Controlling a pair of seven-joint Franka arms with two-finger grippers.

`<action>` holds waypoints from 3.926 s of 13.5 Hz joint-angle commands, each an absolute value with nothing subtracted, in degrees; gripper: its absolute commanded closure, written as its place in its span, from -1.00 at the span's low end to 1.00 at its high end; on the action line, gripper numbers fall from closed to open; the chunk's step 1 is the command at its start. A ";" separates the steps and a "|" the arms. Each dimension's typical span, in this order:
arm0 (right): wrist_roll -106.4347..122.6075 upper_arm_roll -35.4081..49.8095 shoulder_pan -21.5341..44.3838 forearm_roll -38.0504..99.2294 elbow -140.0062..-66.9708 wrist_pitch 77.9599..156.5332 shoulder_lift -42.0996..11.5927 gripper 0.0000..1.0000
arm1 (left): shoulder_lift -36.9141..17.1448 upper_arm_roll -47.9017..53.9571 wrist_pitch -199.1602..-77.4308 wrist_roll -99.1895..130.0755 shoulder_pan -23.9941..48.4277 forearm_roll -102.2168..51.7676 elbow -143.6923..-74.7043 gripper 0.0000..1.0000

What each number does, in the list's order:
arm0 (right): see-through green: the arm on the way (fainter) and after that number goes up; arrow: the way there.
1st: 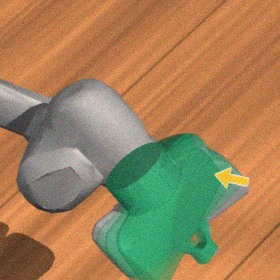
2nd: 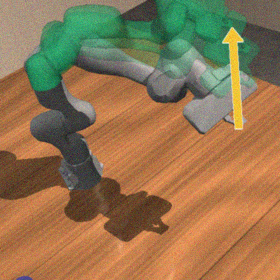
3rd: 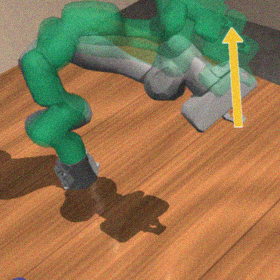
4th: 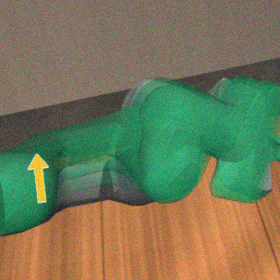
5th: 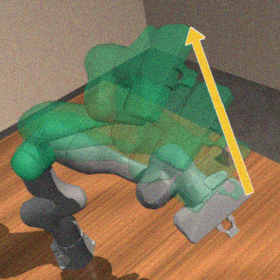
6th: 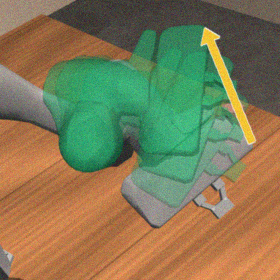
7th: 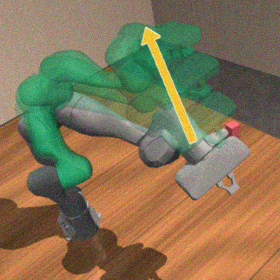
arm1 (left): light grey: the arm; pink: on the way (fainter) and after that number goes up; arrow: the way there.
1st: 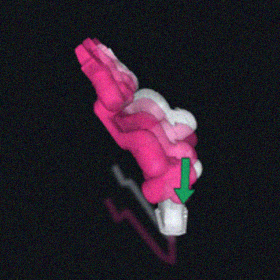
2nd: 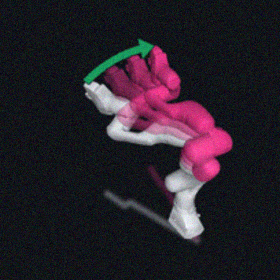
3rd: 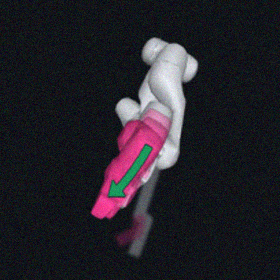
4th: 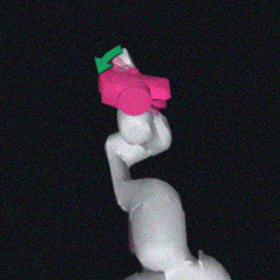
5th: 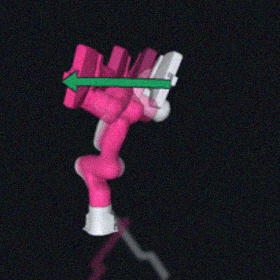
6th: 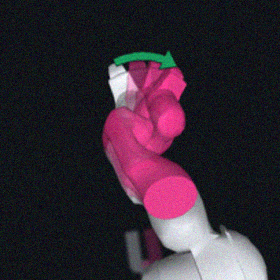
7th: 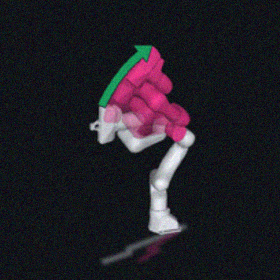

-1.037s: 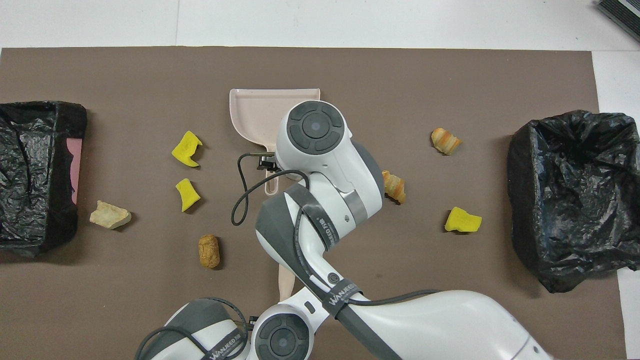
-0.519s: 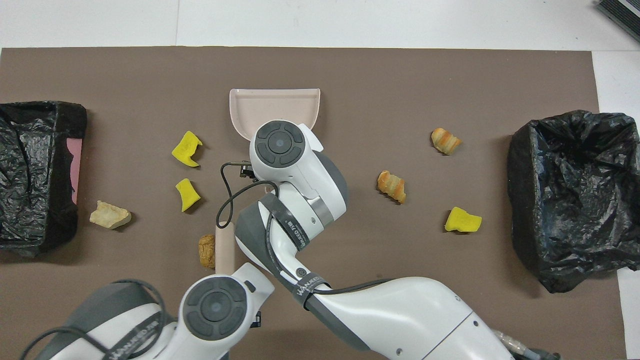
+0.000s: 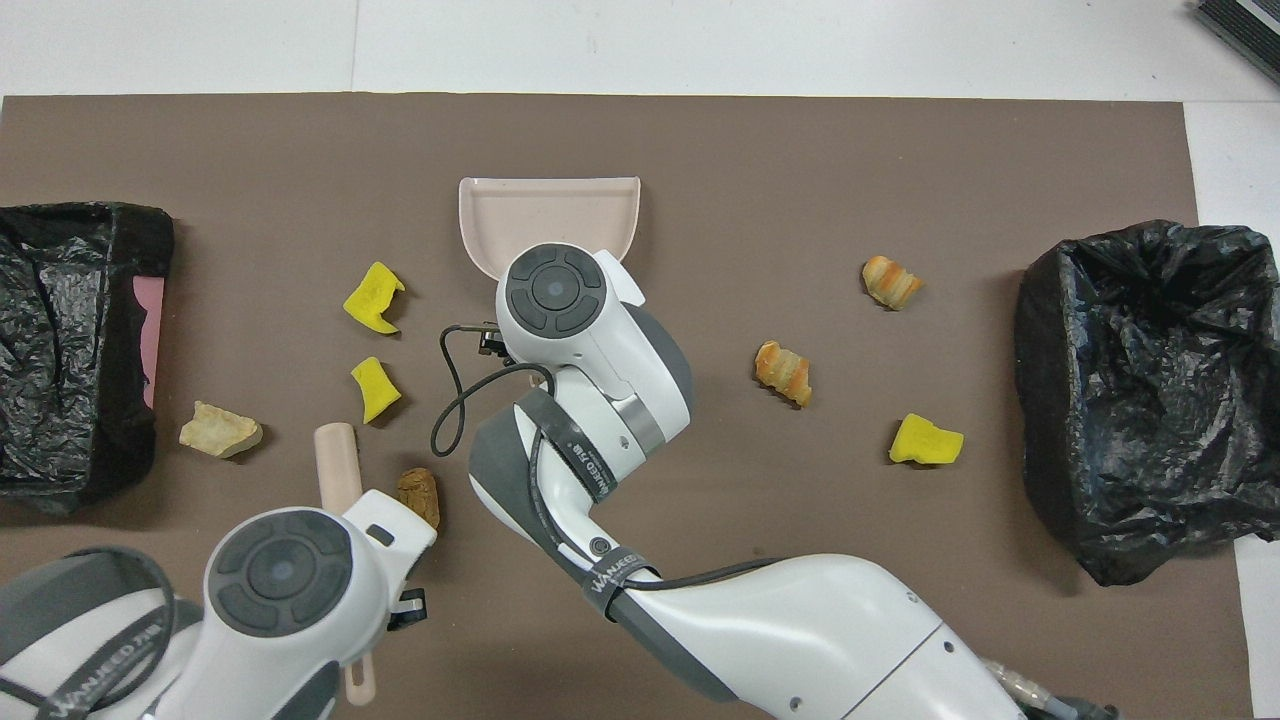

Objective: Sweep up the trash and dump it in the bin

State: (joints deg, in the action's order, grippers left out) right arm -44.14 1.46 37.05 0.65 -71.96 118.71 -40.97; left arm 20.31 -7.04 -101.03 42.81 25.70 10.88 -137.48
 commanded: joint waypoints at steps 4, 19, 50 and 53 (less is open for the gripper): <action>-40.08 1.58 35.77 0.88 -72.07 123.48 -41.49 1.00 | 14.60 -6.24 -110.02 35.44 11.45 18.28 -137.73 1.00; 3.83 1.58 28.75 1.05 -80.68 110.76 -28.93 1.00 | 8.18 -5.80 -117.06 21.89 18.35 8.10 -138.08 1.00; 52.82 1.76 29.09 -8.97 -98.88 115.31 -22.15 1.00 | 2.20 -5.71 -123.83 13.45 31.54 -12.65 -133.42 1.00; 53.44 1.76 29.18 -8.96 -98.96 115.49 -22.15 1.00 | 1.76 -5.45 -124.37 12.83 34.97 -13.54 -132.37 1.00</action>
State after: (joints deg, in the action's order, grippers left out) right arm 51.16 1.28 29.63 -10.18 -97.19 114.00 -23.08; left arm 2.53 -4.71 -123.80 14.09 32.53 -12.46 -133.68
